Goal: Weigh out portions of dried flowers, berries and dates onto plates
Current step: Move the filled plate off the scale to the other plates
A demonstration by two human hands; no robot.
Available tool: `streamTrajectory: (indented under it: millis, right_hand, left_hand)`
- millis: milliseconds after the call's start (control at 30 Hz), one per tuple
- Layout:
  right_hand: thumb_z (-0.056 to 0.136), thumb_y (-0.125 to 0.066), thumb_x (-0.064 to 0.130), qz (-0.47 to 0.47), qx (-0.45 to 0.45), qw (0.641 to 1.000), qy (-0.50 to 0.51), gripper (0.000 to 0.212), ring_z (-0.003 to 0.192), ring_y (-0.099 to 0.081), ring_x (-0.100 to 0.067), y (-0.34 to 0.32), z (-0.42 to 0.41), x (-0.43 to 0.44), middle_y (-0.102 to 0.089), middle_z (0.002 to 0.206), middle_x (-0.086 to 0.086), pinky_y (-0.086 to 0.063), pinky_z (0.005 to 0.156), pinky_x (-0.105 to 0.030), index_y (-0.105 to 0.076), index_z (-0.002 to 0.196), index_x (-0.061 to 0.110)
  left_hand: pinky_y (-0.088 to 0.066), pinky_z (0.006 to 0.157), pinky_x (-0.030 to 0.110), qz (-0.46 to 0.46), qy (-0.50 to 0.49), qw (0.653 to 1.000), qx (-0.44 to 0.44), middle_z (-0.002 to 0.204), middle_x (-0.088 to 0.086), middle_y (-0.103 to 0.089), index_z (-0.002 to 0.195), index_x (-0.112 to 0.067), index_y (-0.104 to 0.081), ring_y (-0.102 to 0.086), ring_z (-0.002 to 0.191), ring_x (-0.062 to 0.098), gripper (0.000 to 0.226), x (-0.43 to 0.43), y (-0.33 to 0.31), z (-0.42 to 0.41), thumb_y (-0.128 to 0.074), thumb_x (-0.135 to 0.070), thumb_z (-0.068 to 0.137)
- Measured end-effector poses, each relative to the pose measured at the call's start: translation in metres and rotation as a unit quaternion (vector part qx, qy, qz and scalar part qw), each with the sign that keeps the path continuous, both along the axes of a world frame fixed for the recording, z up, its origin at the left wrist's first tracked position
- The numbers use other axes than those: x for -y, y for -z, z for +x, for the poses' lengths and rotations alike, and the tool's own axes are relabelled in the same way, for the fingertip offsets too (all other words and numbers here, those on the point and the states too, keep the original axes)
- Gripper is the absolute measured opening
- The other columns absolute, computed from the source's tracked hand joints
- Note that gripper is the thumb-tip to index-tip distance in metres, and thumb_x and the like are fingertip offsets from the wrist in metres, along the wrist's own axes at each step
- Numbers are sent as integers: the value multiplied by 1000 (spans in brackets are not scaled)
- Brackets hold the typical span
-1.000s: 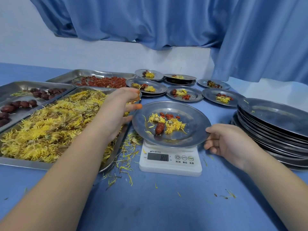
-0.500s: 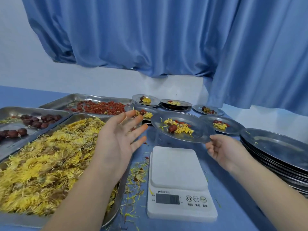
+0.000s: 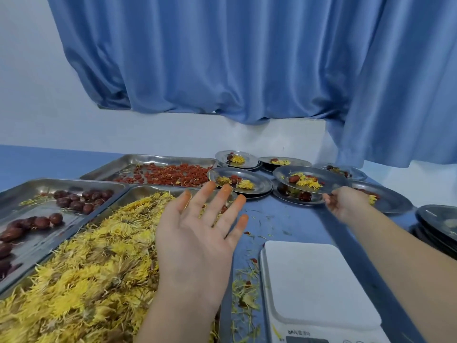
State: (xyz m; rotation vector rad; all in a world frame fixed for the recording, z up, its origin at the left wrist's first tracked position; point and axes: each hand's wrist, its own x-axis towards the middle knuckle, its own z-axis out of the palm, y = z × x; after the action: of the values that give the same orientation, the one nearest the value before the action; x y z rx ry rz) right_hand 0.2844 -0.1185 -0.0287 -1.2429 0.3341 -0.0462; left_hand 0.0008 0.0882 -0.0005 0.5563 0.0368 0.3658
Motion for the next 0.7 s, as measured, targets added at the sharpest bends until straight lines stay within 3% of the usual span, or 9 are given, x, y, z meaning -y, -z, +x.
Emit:
streamTrajectory:
  millis: [167, 300, 467, 567, 700]
  right_hand:
    - [94, -43, -5, 16, -26, 999, 14, 36, 69, -62, -17, 6, 10, -7, -63, 106, -20, -47, 37, -16, -45, 129, 1]
    - [94, -47, -5, 19, -32, 999, -6, 36, 76, -63, -18, 8, 7, -11, -63, 109, -17, -50, 39, -17, -48, 128, 3]
    - [95, -43, -7, 12, -39, 998, -44, 37, 103, -61, -25, 5, -2, -9, -56, 126, -17, -55, 45, -23, -47, 131, 3]
    - [96, -41, -7, -5, -40, 997, -63, 35, 94, -62, -26, 1, -12, -5, -57, 122, -19, -56, 48, -24, -46, 130, -2]
    - [96, -43, -3, -36, -35, 992, -115, 35, 83, -62, -26, -7, -33, -3, -54, 99, -18, -58, 60, -28, -43, 131, -1]
  left_hand:
    - [-49, 89, 48, 7, 7, 1000, -2, 111, 10, -73, 117, -15, -66, -70, 101, 33, 42, 2, -1, 0, -45, -43, 93]
    - [-49, 89, 48, 8, 10, 1000, -3, 111, 10, -73, 116, -15, -67, -70, 101, 33, 41, 3, -2, -1, -46, -42, 93]
    - [-50, 85, 47, 15, 15, 1000, -2, 112, 9, -73, 116, -16, -67, -70, 102, 33, 40, 4, -3, -2, -49, -40, 91]
    - [-49, 87, 48, 24, 26, 999, 3, 114, 10, -72, 119, -16, -65, -70, 102, 34, 41, 5, -3, -2, -49, -39, 90]
    - [-49, 87, 47, 46, 44, 998, 0, 116, 10, -71, 120, -15, -64, -69, 103, 35, 41, 8, -3, -2, -49, -38, 90]
